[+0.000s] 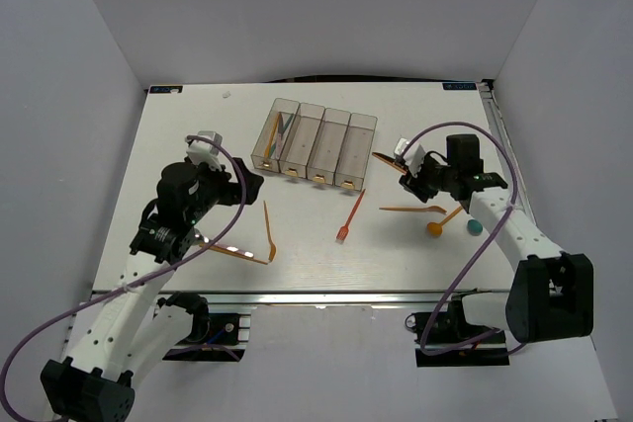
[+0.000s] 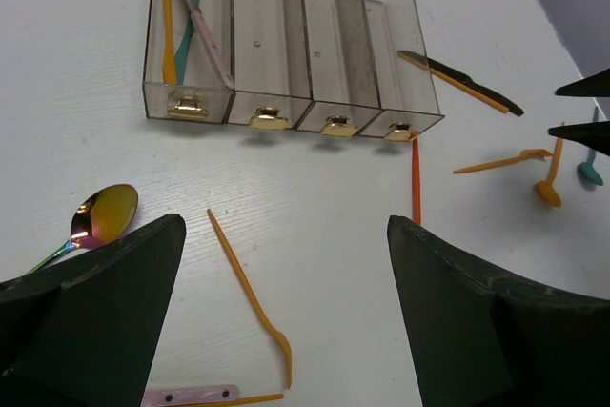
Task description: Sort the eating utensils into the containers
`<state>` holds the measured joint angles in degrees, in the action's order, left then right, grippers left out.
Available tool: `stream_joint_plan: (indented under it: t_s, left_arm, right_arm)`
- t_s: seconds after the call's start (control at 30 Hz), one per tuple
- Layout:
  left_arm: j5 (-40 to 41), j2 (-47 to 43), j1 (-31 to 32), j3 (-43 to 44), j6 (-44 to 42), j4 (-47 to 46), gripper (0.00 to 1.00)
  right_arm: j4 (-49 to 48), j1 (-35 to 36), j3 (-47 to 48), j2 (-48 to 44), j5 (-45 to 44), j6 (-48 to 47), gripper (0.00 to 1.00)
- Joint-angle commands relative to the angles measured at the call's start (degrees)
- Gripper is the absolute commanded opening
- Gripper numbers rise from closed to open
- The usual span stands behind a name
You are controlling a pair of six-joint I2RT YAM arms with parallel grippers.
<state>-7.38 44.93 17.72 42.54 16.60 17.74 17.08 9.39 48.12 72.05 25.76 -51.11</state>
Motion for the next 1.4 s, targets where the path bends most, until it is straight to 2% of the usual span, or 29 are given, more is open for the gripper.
stream_joint_plan:
  t_s: [0.0, 0.27, 0.43, 0.6, 0.77, 0.9, 1.37]
  left_arm:
    - [-2.6, -2.4, -0.2, 0.1, 0.2, -1.3, 0.98]
    - [-3.7, -3.1, -0.3, 0.1, 0.1, -1.3, 0.98]
    - [-4.4, -3.3, -0.2, 0.1, 0.2, -1.5, 0.98]
    - [-4.8, -3.4, -0.1, 0.0, 0.2, -1.6, 0.98]
    - [-4.9, -3.6, -0.1, 0.0, 0.2, -1.6, 0.98]
    - [-5.1, -3.8, 0.0, 0.0, 0.1, -1.7, 0.98]
    - [-5.1, -3.8, 0.7, 0.0, 0.0, -1.6, 0.98]
  right_arm:
    - [0.5, -0.2, 1.4, 3.0, -4.7, -3.3, 0.55]
    - [-0.8, -0.2, 1.4, 8.6, -8.5, -5.4, 0.55]
    - [-1.7, -0.3, 3.4, 11.7, -8.6, -3.5, 0.52]
    - [1.4, -1.2, 10.2, 17.5, -9.2, -0.6, 0.47]
    - [3.2, -5.6, 15.3, 20.8, -8.4, 3.7, 0.46]
    - [6.1, -10.4, 18.0, 22.9, -5.2, 3.6, 0.47]
    - [8.9, -10.8, 20.1, 31.3, -10.4, -2.0, 0.58]
